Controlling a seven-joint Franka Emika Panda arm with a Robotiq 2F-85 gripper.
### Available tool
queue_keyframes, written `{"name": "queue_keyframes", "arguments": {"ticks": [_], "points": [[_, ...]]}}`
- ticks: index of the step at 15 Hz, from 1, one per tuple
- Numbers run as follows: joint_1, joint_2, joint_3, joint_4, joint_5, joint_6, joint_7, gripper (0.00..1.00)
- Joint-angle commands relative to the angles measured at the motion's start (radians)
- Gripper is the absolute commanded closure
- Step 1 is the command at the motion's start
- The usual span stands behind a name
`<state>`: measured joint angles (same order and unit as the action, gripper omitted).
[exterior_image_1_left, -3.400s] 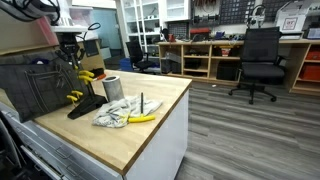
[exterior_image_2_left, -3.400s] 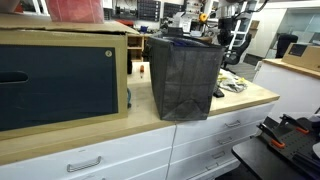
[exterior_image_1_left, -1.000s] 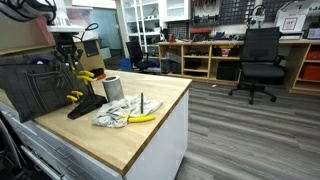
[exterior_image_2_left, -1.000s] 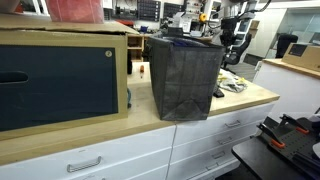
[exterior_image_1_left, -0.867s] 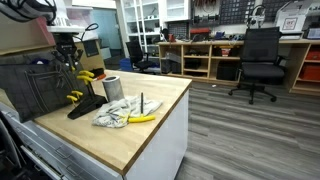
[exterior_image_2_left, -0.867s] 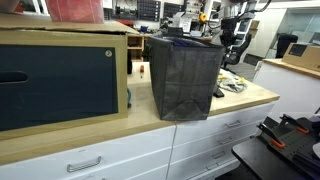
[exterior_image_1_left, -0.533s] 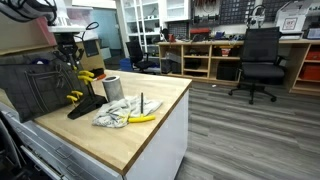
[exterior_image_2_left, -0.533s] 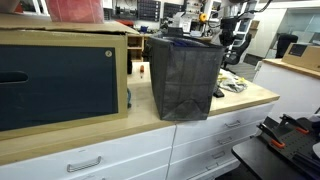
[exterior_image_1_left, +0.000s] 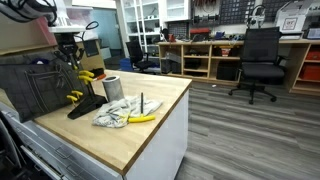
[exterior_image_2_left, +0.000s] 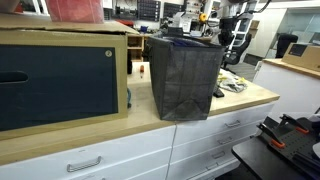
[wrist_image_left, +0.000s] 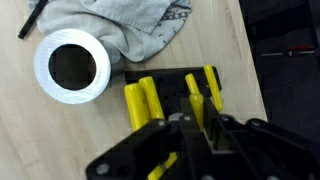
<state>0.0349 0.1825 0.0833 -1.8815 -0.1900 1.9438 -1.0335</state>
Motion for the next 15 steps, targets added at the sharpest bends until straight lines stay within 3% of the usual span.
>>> {"name": "queue_keyframes", "arguments": {"ticks": [1, 15], "points": [[0.001, 0.016, 0.002, 0.014, 0.006, -0.005, 0.003, 0.96], [-0.005, -0.017, 0.001, 0.008, 0.032, -0.047, -0.015, 0.96]]}}
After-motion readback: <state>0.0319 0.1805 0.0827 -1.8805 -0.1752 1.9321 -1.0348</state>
